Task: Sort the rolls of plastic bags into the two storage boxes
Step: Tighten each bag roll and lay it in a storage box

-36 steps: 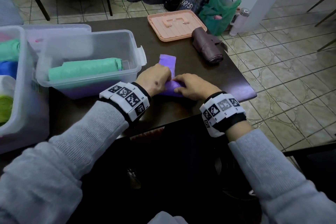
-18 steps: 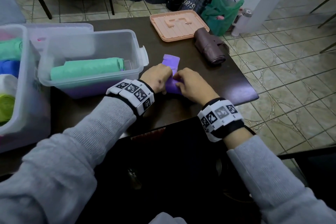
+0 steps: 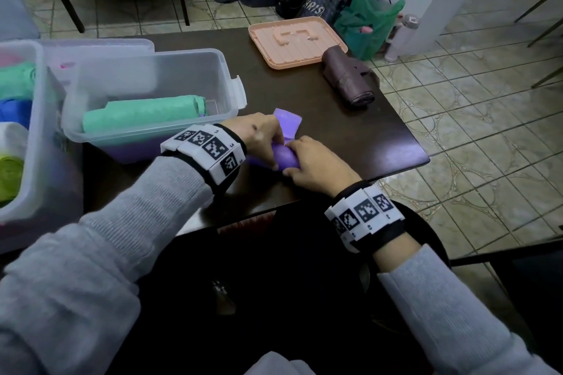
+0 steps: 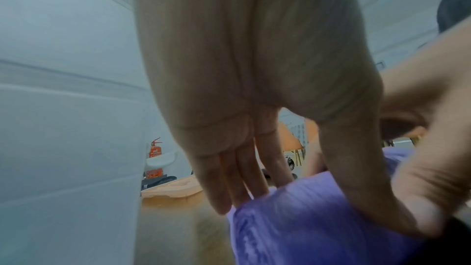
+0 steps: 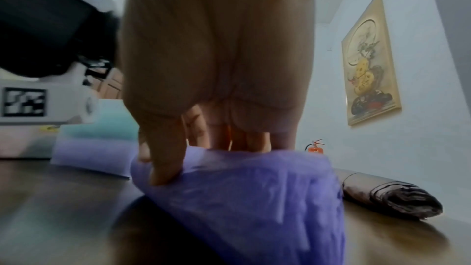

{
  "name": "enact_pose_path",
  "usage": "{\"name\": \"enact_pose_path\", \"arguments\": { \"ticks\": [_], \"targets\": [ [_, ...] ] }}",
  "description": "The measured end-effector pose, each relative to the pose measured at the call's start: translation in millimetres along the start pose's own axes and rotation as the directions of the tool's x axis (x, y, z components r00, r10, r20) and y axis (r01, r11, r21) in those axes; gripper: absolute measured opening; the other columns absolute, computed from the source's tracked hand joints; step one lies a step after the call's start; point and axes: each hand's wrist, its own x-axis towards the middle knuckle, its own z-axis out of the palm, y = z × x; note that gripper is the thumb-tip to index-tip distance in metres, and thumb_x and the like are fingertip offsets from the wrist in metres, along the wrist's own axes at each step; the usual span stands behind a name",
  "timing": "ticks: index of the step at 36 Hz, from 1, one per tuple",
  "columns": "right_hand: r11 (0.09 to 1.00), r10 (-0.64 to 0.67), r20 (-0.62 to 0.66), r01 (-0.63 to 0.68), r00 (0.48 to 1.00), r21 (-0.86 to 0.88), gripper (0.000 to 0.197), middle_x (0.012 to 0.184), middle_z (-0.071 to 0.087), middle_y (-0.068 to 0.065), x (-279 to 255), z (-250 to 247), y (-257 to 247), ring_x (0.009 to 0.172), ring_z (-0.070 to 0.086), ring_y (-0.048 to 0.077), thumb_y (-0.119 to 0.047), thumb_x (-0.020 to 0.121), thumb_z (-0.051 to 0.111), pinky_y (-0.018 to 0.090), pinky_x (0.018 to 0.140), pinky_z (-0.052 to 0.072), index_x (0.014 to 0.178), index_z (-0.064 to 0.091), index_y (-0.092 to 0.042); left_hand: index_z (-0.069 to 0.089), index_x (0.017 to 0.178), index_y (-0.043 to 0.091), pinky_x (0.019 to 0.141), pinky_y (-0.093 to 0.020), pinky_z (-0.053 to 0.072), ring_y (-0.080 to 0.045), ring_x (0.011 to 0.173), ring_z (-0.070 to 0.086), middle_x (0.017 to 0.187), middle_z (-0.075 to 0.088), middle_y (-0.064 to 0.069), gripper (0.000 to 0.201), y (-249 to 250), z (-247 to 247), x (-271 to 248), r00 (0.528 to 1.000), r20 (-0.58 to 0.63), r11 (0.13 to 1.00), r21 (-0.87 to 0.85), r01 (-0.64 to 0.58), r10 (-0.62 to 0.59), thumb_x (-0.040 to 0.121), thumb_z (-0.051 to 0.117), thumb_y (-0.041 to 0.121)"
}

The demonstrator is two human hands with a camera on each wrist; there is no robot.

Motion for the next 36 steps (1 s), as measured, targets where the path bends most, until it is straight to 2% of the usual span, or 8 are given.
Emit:
{"name": "enact_pose_path", "arguments": {
  "ticks": [5, 10, 13, 16, 19, 26, 31, 36],
  "targets": [
    [0.997, 0.004, 0.163, -0.016, 0.987, 0.077, 0.045, 0.122, 0.043, 0.012, 8, -15, 8, 0.116, 0.043, 0.025, -0.030, 0.089, 0.058, 0.033, 0.099, 0.034, 0.132, 0.051, -0.016, 0.054, 0.126, 0.017, 0.093, -0.033, 0.039, -0.025, 0.120, 0.041, 0.125, 0.048, -0.009, 0.071, 0, 12, -3, 0.994, -0.112, 1.000, -0.011, -0.004, 0.002, 0.063, 0.085, 0.030],
    [0.990, -0.011, 0.288, -0.031, 0.957, 0.139, 0.025, 0.091, 0.051, 0.001, 22, -24, 17, 0.086, 0.049, 0.019, -0.032, 0.089, 0.057, 0.030, 0.076, 0.036, 0.112, 0.063, -0.023, 0.061, 0.111, 0.014, 0.088, -0.037, 0.046, -0.025, 0.106, 0.054, 0.115, 0.059, -0.008, 0.055, 3, 11, -5, 0.989, -0.145, 1.000, -0.010, -0.018, 0.016, 0.062, 0.085, 0.020],
    [0.982, -0.012, 0.318, -0.049, 0.948, 0.183, 0.032, 0.103, 0.060, -0.002, 24, -28, 21, 0.093, 0.054, 0.016, -0.033, 0.092, 0.055, 0.027, 0.079, 0.036, 0.122, 0.059, -0.022, 0.065, 0.110, 0.017, 0.084, -0.038, 0.049, -0.026, 0.100, 0.058, 0.111, 0.061, -0.009, 0.049, 3, 6, -5, 0.989, -0.151, 1.000, -0.022, -0.007, 0.003, 0.065, 0.083, 0.018],
    [0.969, 0.004, 0.275, -0.071, 0.961, 0.235, 0.048, 0.134, 0.053, -0.001, 24, -28, 25, 0.119, 0.050, 0.015, -0.032, 0.093, 0.056, 0.021, 0.095, 0.033, 0.138, 0.046, -0.018, 0.065, 0.116, 0.016, 0.087, -0.037, 0.048, -0.027, 0.104, 0.057, 0.115, 0.061, -0.010, 0.048, 2, 2, -2, 0.991, -0.131, 1.000, -0.022, -0.012, 0.009, 0.071, 0.080, 0.018],
    [0.946, 0.012, 0.176, -0.068, 0.984, 0.315, 0.050, 0.135, 0.050, 0.005, 24, -20, 27, 0.124, 0.047, 0.017, -0.028, 0.090, 0.061, 0.025, 0.106, 0.033, 0.134, 0.045, -0.012, 0.063, 0.119, 0.015, 0.089, -0.037, 0.048, -0.027, 0.106, 0.057, 0.117, 0.060, -0.010, 0.046, 2, 0, 1, 0.995, -0.100, 1.000, -0.029, -0.006, 0.004, 0.075, 0.076, 0.019],
    [0.991, -0.016, -0.140, 0.035, 0.990, 0.131, 0.033, 0.120, 0.050, 0.013, 15, -5, 14, 0.115, 0.047, 0.028, -0.022, 0.089, 0.054, 0.041, 0.099, 0.038, 0.121, 0.049, -0.011, 0.064, 0.115, 0.015, 0.078, -0.032, 0.046, -0.029, 0.099, 0.058, 0.110, 0.063, -0.013, 0.031, 3, 0, 5, 0.998, -0.048, 0.999, -0.011, 0.030, -0.031, 0.086, 0.058, 0.021],
    [0.998, -0.012, -0.153, 0.003, 0.988, -0.061, 0.060, 0.123, 0.051, 0.008, 12, 2, 7, 0.115, 0.049, 0.027, -0.039, 0.080, 0.069, 0.039, 0.093, 0.038, 0.129, 0.045, -0.013, 0.049, 0.135, 0.018, 0.095, -0.028, 0.040, -0.025, 0.119, 0.053, 0.129, 0.058, -0.007, 0.051, -5, 2, 6, 0.990, -0.130, 0.992, -0.119, 0.032, -0.047, 0.086, 0.062, 0.017],
    [0.997, -0.005, -0.161, -0.008, 0.987, -0.079, 0.052, 0.124, 0.052, 0.010, 17, 3, 7, 0.117, 0.048, 0.029, -0.026, 0.085, 0.065, 0.038, 0.095, 0.037, 0.130, 0.045, -0.011, 0.062, 0.121, 0.015, 0.094, -0.032, 0.038, -0.028, 0.115, 0.052, 0.121, 0.057, -0.012, 0.038, -7, 10, 4, 0.957, -0.288, 0.991, -0.134, -0.018, -0.022, 0.083, 0.067, 0.016]
  ]
}}
